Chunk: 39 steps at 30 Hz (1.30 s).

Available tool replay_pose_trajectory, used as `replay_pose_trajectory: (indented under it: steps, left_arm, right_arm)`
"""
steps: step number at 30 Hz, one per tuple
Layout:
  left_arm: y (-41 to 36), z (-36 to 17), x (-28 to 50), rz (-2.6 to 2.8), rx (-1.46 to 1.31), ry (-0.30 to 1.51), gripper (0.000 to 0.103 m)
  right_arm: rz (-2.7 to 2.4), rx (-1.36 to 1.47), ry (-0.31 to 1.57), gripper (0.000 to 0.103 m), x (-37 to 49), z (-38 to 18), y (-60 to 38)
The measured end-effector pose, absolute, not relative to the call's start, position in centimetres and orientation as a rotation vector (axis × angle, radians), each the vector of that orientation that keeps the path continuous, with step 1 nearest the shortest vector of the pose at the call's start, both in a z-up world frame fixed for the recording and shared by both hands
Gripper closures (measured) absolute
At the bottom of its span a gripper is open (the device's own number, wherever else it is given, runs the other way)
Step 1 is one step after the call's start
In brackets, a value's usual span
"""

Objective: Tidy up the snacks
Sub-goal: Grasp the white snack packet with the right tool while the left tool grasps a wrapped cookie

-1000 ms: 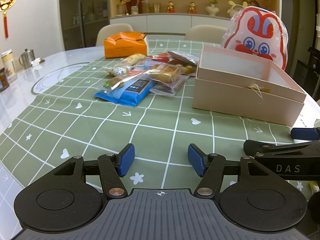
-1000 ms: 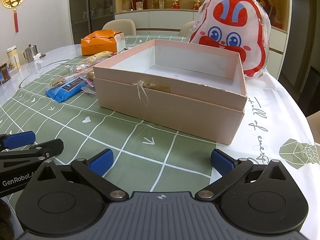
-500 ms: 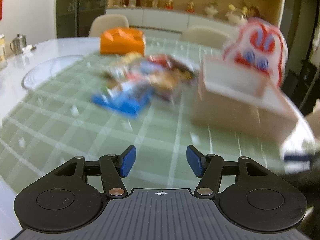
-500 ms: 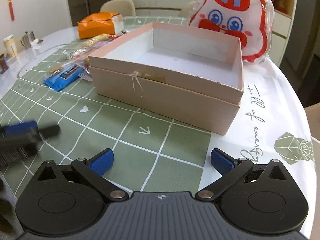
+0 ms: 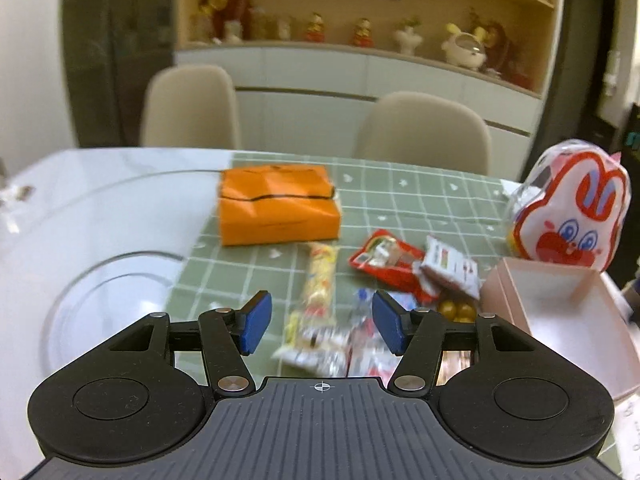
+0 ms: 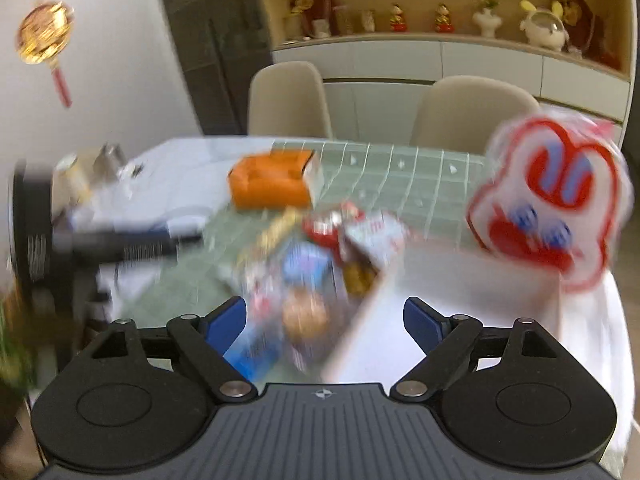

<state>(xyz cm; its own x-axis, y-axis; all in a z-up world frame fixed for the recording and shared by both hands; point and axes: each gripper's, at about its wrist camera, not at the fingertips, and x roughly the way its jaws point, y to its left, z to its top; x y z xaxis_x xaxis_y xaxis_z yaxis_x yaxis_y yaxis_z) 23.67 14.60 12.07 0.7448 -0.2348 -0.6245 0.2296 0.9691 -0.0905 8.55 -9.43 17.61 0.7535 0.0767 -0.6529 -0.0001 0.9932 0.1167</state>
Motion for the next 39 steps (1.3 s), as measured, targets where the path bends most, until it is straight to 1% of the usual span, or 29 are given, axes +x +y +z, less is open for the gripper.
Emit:
replay_pose_trajectory:
  steps: [2, 5, 8, 11, 14, 15, 16, 17, 19, 20, 25, 31, 32, 33, 34, 35, 39]
  left_arm:
    - [15.4, 11.0, 25.2, -0.3, -0.056, 0.677, 0.041]
    - [16.7, 8.9, 27.3, -0.336, -0.141, 0.691, 0.041]
    - [18.2, 6.7, 27.9, -0.374, -0.197, 0.727, 0.041]
    - [19.5, 5.0, 27.8, -0.407, -0.171, 0.757, 0.041]
    - [21.9, 3.8, 28.1, -0.395, -0.201, 0.774, 0.041]
    - [22.6, 3.5, 28.4, -0.39, -0.229, 0.781, 0.041]
    - [23.3, 3.3, 28.8, -0.387, -0.255, 0.79, 0.041]
    - [23.8, 3.0, 29.0, -0.376, -0.275, 0.793, 0.041]
    - [24.3, 2.6, 29.5, -0.36, -0.303, 0.804, 0.041]
    - [24.3, 2.4, 29.8, -0.364, -0.318, 0.815, 0.041]
    - [22.5, 2.5, 31.2, -0.416, -0.318, 0.825, 0.041]
    - [18.7, 2.1, 34.6, -0.412, -0.255, 0.815, 0.042]
    - [18.2, 2.1, 35.2, -0.391, -0.235, 0.811, 0.047]
    - [18.0, 1.9, 35.7, -0.38, -0.226, 0.817, 0.054]
    - [17.9, 1.7, 36.0, -0.374, -0.221, 0.824, 0.058]
    - [17.8, 1.5, 36.3, -0.369, -0.213, 0.83, 0.066]
    - [17.9, 1.8, 35.2, -0.377, -0.148, 0.839, 0.07]
  right_arm:
    - [-0.006, 0.149, 0.755, 0.016, 13.7, 18.3, -9.3]
    - [-0.097, 0.155, 0.832, 0.017, 21.8, 17.3, -9.5]
    - [-0.174, 0.219, 0.92, 0.017, 28.6, 14.2, -11.0]
    - [-0.246, 0.273, 1.004, 0.017, 33.9, 10.2, -13.3]
    - [-0.365, 0.259, 1.06, 0.017, 36.0, 6.9, -14.6]
    - [-0.393, 0.278, 1.084, 0.02, 36.4, 6.0, -15.1]
    - [-0.412, 0.311, 1.102, 0.024, 36.6, 5.2, -15.6]
    - [-0.419, 0.34, 1.109, 0.033, 36.9, 4.7, -15.8]
    - [-0.393, 0.326, 1.099, 0.039, 36.4, 4.3, -14.8]
    - [-0.36, 0.306, 1.097, 0.048, 36.2, 4.4, -13.9]
    - [-0.163, 0.303, 1.136, 0.049, 34.0, 5.3, -9.5]
    - [-0.034, 0.268, 1.165, 0.051, 29.1, 6.6, -5.1]
    - [-0.024, 0.267, 1.17, 0.051, 28.4, 6.6, -4.8]
    - [-0.019, 0.261, 1.176, 0.051, 27.3, 6.7, -4.4]
    - [-0.012, 0.257, 1.18, 0.051, 26.7, 6.7, -4.5]
    - [-0.006, 0.244, 1.18, 0.051, 25.8, 6.7, -4.1]
    - [0.009, 0.128, 1.152, 0.05, 22.0, 7.4, -2.3]
